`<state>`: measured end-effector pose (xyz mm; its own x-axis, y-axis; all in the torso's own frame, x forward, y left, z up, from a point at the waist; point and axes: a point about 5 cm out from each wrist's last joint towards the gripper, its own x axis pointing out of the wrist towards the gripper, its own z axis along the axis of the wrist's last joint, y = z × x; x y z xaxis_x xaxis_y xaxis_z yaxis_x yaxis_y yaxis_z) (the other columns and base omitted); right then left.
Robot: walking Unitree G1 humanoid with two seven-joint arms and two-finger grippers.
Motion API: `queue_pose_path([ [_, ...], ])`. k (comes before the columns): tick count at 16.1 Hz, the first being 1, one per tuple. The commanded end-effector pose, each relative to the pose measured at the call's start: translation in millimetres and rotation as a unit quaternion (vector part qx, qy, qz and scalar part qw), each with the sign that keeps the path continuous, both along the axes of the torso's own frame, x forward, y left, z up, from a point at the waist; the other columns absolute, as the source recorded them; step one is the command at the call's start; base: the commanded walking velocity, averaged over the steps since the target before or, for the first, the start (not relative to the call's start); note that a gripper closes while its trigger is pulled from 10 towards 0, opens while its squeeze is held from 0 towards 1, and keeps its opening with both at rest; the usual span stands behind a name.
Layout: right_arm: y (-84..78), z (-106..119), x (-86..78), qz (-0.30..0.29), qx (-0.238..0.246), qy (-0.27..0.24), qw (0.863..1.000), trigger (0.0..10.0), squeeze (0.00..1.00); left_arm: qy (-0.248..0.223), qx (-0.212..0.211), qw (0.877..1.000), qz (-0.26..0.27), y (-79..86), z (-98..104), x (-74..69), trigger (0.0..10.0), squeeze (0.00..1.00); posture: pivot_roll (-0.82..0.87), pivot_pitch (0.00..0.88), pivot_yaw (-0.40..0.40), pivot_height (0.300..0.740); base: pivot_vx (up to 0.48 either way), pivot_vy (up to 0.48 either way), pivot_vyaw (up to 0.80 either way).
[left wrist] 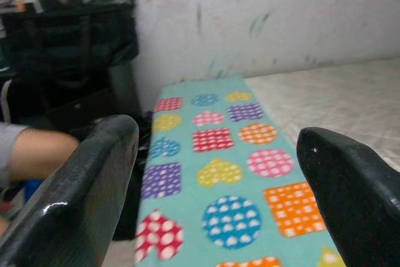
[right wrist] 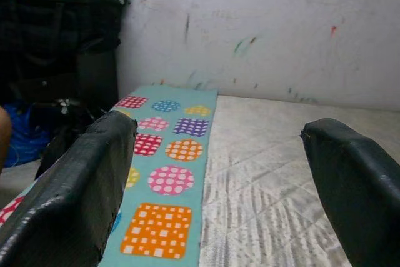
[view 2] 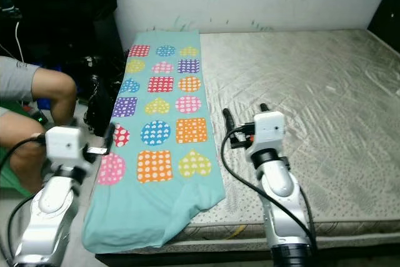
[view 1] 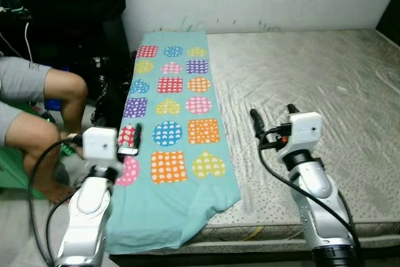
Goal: Clean up the room
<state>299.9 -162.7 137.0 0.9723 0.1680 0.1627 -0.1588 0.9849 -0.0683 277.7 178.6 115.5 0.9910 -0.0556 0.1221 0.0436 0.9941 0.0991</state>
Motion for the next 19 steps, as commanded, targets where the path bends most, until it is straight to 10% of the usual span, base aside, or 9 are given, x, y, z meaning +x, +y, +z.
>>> queue_pose_path([
  [1,0.7,4.4,-1.3,-0.003,-0.002,-0.012,1.0,10.0,0.0,0.007,-0.002,1.0,-0.007,-1.2,-2.5,0.9,10.0,0.0,-0.2,0.0,0.073,0.74,0.0,0.0,0.0],
  [19,22.4,-5.7,-7.5,0.026,-0.01,0.018,0.999,10.0,0.0,0.038,-0.053,0.998,0.01,-7.5,-9.6,-16.4,10.0,0.0,-0.17,0.0,0.035,0.74,0.0,0.0,0.0],
])
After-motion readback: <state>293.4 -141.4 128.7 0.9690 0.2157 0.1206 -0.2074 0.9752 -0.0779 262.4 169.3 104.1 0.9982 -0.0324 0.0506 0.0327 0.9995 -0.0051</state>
